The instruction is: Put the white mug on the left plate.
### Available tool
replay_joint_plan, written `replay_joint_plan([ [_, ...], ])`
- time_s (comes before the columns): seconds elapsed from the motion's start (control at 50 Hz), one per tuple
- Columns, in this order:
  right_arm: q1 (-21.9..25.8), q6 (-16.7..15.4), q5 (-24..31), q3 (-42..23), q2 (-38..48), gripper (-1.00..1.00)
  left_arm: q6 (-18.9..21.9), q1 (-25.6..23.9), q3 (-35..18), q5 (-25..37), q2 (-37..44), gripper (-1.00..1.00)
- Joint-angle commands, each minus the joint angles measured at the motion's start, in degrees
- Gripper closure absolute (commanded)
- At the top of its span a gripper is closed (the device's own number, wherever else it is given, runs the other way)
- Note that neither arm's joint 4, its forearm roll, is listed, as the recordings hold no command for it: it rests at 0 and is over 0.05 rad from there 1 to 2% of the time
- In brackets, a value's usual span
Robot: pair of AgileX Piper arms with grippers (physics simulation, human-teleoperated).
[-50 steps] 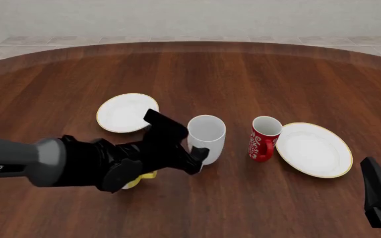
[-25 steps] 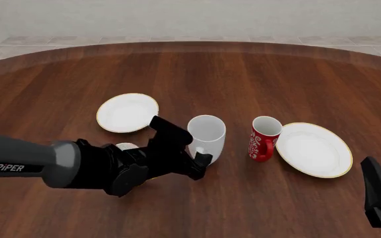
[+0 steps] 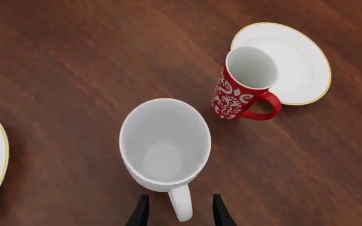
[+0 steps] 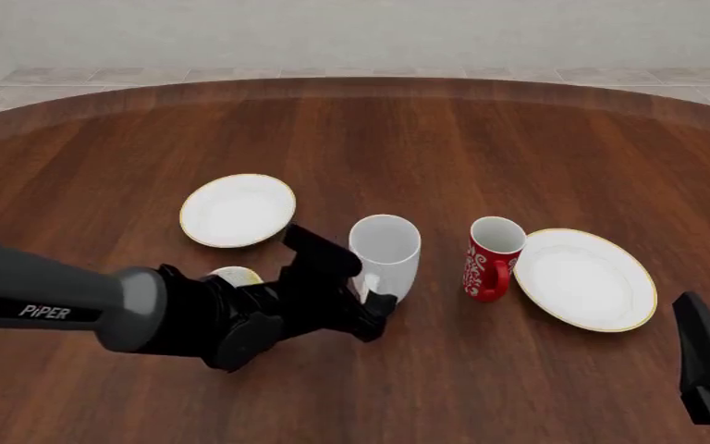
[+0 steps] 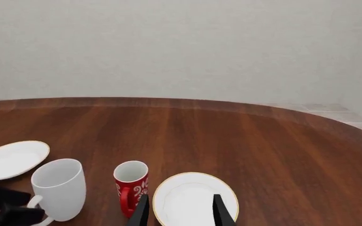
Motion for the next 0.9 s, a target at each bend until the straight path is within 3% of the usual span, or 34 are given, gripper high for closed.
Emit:
replay_joint_plan([
  [0.02,0.0,0.1,0.3,-0.3,0.0,-1.0,-0.4,-0.1,-0.1,-0.4,1.1,-1.0],
  [0.62,0.0,0.2,0.2,-0.3,0.0,-1.0,-0.3,0.7,0.1,-1.8,3.5,-1.0],
  [0.64,-0.1,0.2,0.1,-0.2,0.0,-1.0,-0.3,0.8,0.2,-1.8,3.4,1.0],
  [0.9,0.1,-0.2,0.5,-0.6,0.1,-1.0,0.2,1.0,0.8,-2.5,3.1,1.0],
])
